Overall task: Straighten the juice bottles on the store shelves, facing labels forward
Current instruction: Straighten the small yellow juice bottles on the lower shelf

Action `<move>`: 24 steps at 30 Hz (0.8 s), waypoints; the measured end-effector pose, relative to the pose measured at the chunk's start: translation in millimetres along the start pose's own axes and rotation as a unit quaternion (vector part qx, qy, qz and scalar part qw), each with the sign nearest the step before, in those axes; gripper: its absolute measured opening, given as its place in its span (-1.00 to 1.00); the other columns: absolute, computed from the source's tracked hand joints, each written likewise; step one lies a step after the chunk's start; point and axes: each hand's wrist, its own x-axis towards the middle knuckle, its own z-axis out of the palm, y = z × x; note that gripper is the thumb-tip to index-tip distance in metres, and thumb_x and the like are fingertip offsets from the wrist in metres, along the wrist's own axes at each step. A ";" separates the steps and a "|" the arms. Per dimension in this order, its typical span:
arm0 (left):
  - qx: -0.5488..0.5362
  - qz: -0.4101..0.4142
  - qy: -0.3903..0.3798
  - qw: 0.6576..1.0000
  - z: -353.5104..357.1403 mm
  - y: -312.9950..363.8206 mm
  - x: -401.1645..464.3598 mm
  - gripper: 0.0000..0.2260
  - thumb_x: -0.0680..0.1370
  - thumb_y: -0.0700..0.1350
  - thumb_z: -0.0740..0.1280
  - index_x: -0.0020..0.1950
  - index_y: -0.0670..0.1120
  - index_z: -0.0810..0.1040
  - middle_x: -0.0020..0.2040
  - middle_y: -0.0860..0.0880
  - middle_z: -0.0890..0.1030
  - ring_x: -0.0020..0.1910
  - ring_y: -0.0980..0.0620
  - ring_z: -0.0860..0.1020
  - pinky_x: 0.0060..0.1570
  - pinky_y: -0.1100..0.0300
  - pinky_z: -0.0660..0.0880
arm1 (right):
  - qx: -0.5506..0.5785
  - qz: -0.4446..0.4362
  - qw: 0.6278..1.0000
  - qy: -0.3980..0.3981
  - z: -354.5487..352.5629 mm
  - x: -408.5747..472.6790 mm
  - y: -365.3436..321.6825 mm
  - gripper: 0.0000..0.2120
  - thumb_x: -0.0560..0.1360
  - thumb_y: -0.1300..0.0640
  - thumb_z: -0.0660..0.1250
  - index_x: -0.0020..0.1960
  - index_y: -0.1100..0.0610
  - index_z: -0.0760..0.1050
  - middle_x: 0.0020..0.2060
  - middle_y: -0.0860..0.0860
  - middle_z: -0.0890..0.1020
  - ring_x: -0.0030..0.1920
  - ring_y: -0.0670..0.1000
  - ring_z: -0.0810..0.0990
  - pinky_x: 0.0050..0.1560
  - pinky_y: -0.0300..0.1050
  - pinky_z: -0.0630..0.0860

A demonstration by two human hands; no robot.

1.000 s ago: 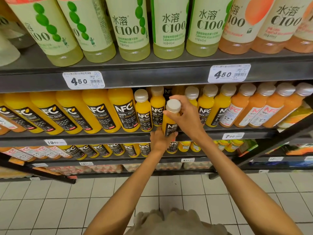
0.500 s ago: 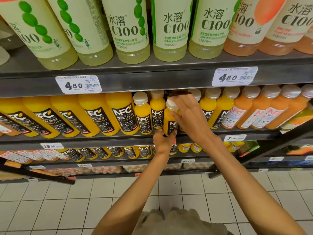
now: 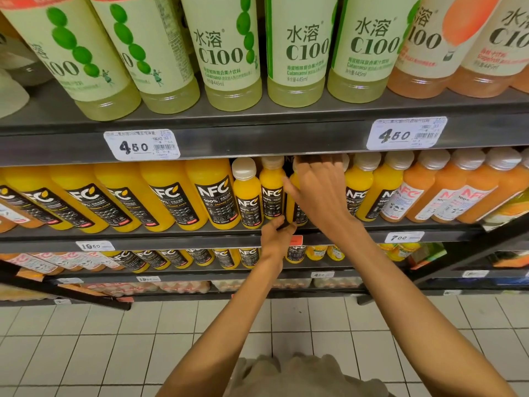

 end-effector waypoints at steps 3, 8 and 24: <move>-0.019 0.004 0.039 0.999 -8.6 3.4 0.6 -0.70 0.55 -0.36 0.28 0.29 -0.29 0.44 0.25 -0.23 0.53 0.26 -0.14 0.49 0.33 -0.06 0.38 | 0.019 -0.046 0.999 -0.014 1.3 14.8 -15.0 -0.61 0.43 0.05 0.45 -0.46 0.10 0.36 -0.59 -0.02 0.32 -0.57 0.00 0.33 -0.50 -0.20 0.23; -0.021 0.019 0.071 0.997 -28.7 5.8 1.2 -0.73 0.55 -0.38 0.26 0.25 -0.30 0.46 0.22 -0.28 0.54 0.21 -0.15 0.52 0.33 -0.06 0.38 | 0.039 -0.049 0.994 -0.086 28.0 18.6 -14.8 -0.53 0.61 -0.07 0.16 -0.42 0.09 0.24 -0.52 -0.06 0.31 -0.41 0.00 0.39 -0.39 -0.17 0.16; 0.094 0.084 0.019 0.992 -44.7 -4.8 0.0 -0.54 0.48 -0.29 0.41 0.36 -0.26 0.38 0.31 -0.16 0.49 0.28 -0.06 0.46 0.30 0.04 0.42 | 0.125 -0.105 0.986 0.014 11.4 -10.0 -9.2 -0.65 0.47 0.19 0.38 0.21 0.30 0.51 -0.04 0.21 0.60 -0.10 0.22 0.55 -0.04 -0.02 0.20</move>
